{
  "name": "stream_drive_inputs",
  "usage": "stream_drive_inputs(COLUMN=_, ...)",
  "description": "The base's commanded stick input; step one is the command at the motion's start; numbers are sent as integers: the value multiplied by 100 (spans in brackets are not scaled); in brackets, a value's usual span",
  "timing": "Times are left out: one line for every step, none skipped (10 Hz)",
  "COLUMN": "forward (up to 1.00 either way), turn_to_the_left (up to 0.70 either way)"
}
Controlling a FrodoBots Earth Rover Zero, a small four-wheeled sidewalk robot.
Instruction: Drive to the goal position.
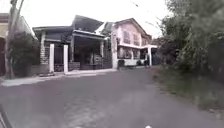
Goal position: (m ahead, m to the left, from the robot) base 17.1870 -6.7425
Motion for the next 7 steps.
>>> stream_drive_inputs(forward=100, turn_to_the_left=0)
stream_drive_inputs(forward=100, turn_to_the_left=0)
stream_drive_inputs(forward=100, turn_to_the_left=-2)
stream_drive_inputs(forward=100, turn_to_the_left=-3)
stream_drive_inputs(forward=100, turn_to_the_left=-4)
stream_drive_inputs(forward=100, turn_to_the_left=-5)
stream_drive_inputs(forward=100, turn_to_the_left=-33)
